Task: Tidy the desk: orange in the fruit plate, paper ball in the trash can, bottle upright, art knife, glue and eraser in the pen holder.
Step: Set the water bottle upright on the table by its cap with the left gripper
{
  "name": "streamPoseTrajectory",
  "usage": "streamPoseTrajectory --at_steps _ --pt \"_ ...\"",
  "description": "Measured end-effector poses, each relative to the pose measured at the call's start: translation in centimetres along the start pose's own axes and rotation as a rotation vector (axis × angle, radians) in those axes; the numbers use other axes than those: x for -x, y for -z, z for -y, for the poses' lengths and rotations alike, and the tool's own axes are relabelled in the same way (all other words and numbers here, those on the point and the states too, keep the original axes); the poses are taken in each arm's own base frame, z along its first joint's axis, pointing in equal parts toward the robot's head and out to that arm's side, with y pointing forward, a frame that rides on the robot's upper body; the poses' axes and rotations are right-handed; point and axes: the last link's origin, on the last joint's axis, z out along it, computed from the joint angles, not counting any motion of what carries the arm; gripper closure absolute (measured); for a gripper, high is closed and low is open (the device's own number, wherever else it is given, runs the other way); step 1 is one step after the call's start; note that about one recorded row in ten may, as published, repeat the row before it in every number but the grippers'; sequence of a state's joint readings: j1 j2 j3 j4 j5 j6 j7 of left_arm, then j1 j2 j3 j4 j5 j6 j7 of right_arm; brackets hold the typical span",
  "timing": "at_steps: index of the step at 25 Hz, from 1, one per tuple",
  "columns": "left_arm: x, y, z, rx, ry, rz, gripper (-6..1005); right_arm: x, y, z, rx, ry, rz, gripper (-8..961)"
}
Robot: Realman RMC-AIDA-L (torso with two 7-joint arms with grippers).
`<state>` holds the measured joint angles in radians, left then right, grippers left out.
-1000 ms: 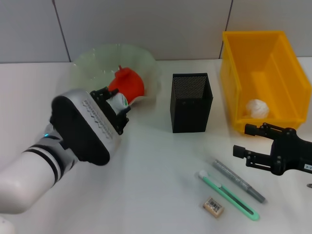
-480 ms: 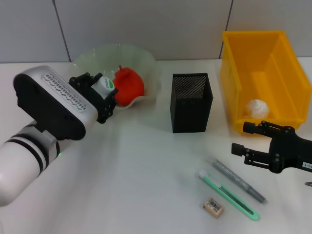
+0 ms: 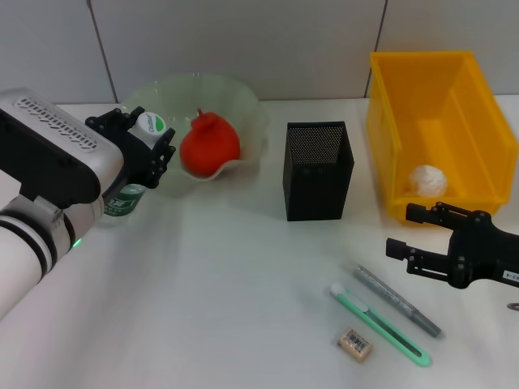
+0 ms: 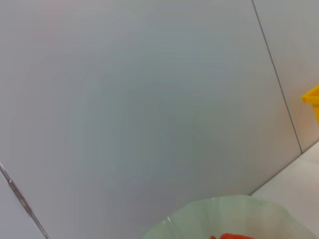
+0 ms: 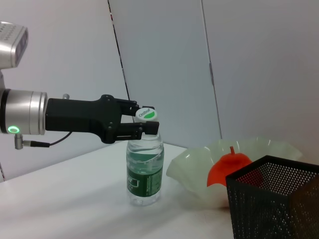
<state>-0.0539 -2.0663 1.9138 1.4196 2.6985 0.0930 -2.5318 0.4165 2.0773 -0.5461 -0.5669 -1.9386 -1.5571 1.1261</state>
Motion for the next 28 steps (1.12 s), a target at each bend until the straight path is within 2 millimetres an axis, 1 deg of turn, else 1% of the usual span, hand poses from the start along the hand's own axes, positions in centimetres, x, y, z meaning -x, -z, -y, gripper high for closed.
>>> streamPoseTrajectory --at_steps 7,8,11,13,14,15,16,23,28 --pt "0.0 0.3 0.4 0.012 0.082 0.026 555 -0.1 0.0 0.0 -0.001 -0.002 0.000 208" --pt "0.0 0.6 0.7 0.014 0.129 0.035 555 -0.1 0.0 0.0 -0.001 -0.001 0.000 208" --pt "0.0 0.8 0.9 0.015 0.149 0.040 554 0.0 0.0 0.0 -0.001 0.000 0.000 208" --pt "-0.2 1.6 1.2 0.022 0.197 0.050 554 0.0 0.0 0.0 0.000 0.001 0.000 208" --pt "-0.2 1.6 1.2 0.022 0.197 0.050 554 0.0 -0.1 0.0 0.001 0.002 0.001 208" --pt "-0.4 2.1 1.3 0.028 0.222 0.050 554 0.0 -0.1 0.0 0.001 0.002 0.001 208" --pt "-0.5 2.2 1.3 0.031 0.233 0.051 554 0.1 -0.1 0.0 0.001 0.003 0.000 208" --pt "-1.0 2.4 1.6 0.069 0.315 0.057 555 0.1 -0.2 0.0 0.002 0.005 -0.004 207" --pt "-1.4 2.3 1.5 0.089 0.340 0.053 555 0.0 -0.2 0.0 -0.001 0.003 -0.005 207"
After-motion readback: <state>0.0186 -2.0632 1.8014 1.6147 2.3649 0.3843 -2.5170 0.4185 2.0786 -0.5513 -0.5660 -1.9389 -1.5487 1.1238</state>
